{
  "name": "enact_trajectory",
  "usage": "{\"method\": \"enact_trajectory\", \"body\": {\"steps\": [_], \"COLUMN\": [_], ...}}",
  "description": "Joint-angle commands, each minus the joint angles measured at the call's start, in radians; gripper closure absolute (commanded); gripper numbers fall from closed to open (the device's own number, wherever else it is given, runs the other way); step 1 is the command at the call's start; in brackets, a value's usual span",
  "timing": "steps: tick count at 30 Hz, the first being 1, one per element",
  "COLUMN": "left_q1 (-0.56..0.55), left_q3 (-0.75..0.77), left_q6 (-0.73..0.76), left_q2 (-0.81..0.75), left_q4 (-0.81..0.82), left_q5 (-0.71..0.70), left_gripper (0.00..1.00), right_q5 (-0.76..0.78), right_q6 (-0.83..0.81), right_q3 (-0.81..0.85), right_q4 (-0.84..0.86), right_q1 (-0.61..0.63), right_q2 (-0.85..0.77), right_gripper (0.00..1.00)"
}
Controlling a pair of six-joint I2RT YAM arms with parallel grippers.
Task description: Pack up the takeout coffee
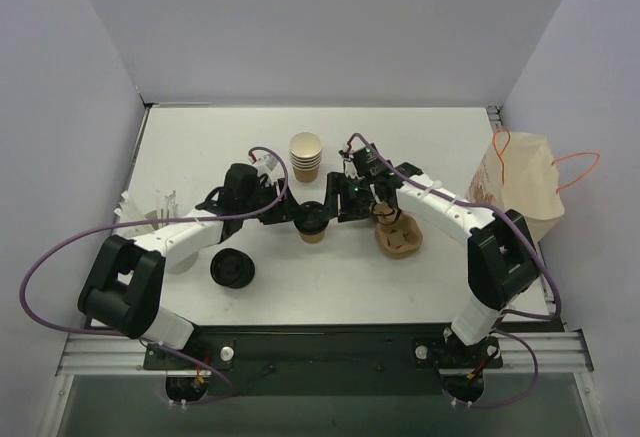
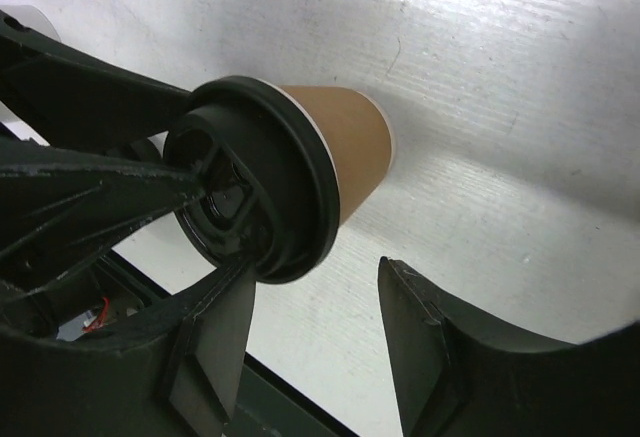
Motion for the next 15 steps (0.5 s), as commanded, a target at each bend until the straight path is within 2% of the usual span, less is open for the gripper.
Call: {"method": "enact_trajectory", "body": {"steps": [1,10,15], "left_q1": [0.004,0.001,-0.003], "left_q3": [0.003,0.004,0.003], "left_q6": [0.036,0.036,0.035], "left_q2": [0.021,0.020,0.015], "left_q4": [-0.036,-0.036,-0.036], "left_q5": [-0.079,-0.081,-0.082], "left_gripper": [0.39,0.39,0.39], "right_q5": [-0.021,-0.027,-0.032], "right_q6": [-0.030,-0.016,-0.004], "right_q3": [-0.027,-0.049,-0.052], "right_q4": [-0.053,-0.025,0.001], "right_q1": [-0.012,-0.019,-0.020], "right_q2": [-0.064,-0.055,-0.041], "right_gripper": [0.49,0.63,0.65]}}
